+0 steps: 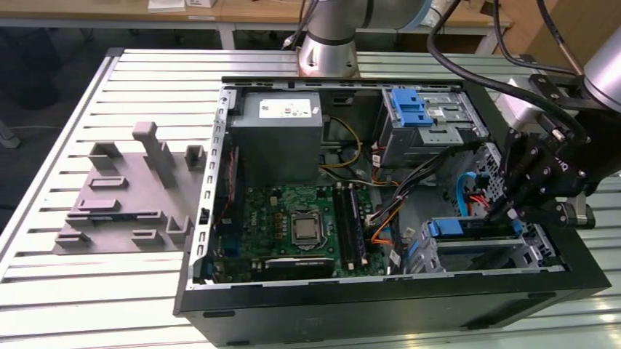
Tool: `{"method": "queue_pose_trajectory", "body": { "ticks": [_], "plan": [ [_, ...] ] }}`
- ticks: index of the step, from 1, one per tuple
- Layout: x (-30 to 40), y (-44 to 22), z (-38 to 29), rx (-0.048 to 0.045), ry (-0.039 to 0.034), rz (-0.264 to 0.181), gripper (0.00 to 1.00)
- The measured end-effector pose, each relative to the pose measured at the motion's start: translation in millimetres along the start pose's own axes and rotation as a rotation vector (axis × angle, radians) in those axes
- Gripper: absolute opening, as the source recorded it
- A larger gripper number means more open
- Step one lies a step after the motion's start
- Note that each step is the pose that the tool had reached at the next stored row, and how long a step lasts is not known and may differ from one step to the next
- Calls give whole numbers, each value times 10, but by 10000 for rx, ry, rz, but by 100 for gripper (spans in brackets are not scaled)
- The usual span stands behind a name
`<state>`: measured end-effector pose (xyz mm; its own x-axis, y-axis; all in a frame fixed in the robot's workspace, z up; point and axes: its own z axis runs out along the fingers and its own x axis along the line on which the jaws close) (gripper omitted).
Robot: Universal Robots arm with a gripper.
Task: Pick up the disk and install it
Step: 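Insert the first disk wire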
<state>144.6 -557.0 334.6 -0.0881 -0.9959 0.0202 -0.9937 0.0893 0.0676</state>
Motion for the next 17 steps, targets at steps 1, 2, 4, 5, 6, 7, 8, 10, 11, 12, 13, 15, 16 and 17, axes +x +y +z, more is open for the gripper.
{"method": "queue_pose_trajectory", "body": {
  "ticks": [1, 2, 4, 5, 6, 7, 8, 10, 11, 12, 13, 15, 16, 17],
  "plan": [
    [1, -4, 1, -6, 1, 7, 16],
    [3, -6, 3, -10, 2, 13, 16],
    [6, -8, 8, -15, 1, 22, 16],
    [7, -9, 11, -16, 3, 23, 16],
    [10, -10, 14, -17, 2, 24, 16],
    [12, -10, 17, -18, 0, 25, 16],
    [16, -11, 19, -19, 0, 25, 16],
    [21, -11, 19, -19, 1, 26, 16],
    [22, -12, 20, -20, -1, 27, 16],
    [25, -12, 22, -21, -5, 28, 16],
    [27, -12, 21, -21, -3, 29, 16],
    [32, -12, 21, -22, -1, 31, 16],
    [35, -13, 21, -23, -1, 31, 16],
    [37, -13, 22, -24, -1, 32, 16]
  ]
}}
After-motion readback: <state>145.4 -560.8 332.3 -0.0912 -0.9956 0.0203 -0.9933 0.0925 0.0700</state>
